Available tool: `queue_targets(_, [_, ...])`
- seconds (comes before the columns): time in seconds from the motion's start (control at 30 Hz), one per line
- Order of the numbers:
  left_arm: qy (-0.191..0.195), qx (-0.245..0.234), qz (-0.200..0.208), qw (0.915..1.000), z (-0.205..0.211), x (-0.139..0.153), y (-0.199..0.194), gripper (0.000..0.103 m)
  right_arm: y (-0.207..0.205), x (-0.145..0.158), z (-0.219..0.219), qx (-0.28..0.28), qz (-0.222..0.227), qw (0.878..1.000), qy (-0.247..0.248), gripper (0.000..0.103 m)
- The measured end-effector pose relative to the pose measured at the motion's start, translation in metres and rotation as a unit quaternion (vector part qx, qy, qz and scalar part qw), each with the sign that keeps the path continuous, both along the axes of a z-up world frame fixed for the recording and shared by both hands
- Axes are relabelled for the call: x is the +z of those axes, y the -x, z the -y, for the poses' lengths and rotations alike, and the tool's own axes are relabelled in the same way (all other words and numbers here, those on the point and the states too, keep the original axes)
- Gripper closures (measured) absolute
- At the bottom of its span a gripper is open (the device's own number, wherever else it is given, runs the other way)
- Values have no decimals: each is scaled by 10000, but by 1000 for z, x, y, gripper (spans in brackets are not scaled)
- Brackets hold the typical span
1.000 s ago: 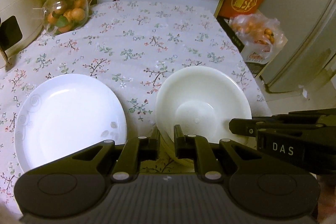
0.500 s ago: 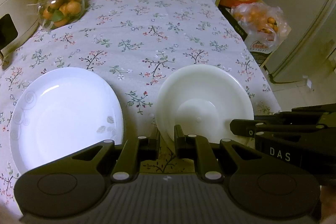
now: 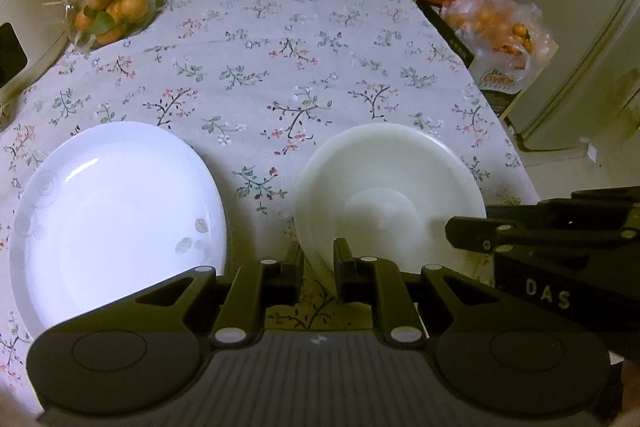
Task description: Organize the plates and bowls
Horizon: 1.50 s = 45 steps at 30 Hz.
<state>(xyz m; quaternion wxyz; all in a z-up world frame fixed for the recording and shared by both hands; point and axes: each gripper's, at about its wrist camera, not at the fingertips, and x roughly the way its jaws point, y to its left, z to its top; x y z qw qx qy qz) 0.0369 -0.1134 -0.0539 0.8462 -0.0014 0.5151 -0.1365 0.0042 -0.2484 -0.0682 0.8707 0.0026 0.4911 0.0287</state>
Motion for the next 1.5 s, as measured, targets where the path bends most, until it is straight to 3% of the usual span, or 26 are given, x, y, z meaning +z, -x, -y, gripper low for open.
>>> queue_targets(0.17, [19,-7,-21,10000,0,-1,-2,88,-1,1,4,-83,36,10000,-20,81])
queue_targets(0.3, [98,-27,-10,9999,0,0,-3,79,-3,-1,5,-105,18,9999,1,81])
queue_targets(0.67, [190,46,-42,9998,-3,-1,-6,78,-10,-9,4,-178,-133,9998,-7,82])
queue_targets(0.87, [462,156,-14,9988,-10,8,-8,62,-8,-2,9,-235,-32,9996,-132,79])
queue_targets(1.17, [805,293,-104,9963,-17,7,-18,55,-11,-2,16,-421,-67,9983,-397,53])
queue_targets(1.23, [899,289,-181,9954,-18,5,-21,50,-12,-4,19,-506,-119,9976,-459,51])
queue_targets(1.3, [1022,339,-251,9939,-21,4,-23,36,-14,-6,23,-640,-153,9964,-535,46])
queue_targets(1.37, [1080,352,-245,9932,-23,3,-25,31,-15,-6,30,-793,-158,9947,-632,36])
queue_targets(1.5, [1071,293,-196,9936,-22,3,-27,30,-16,-6,39,-987,-156,9918,-797,31])
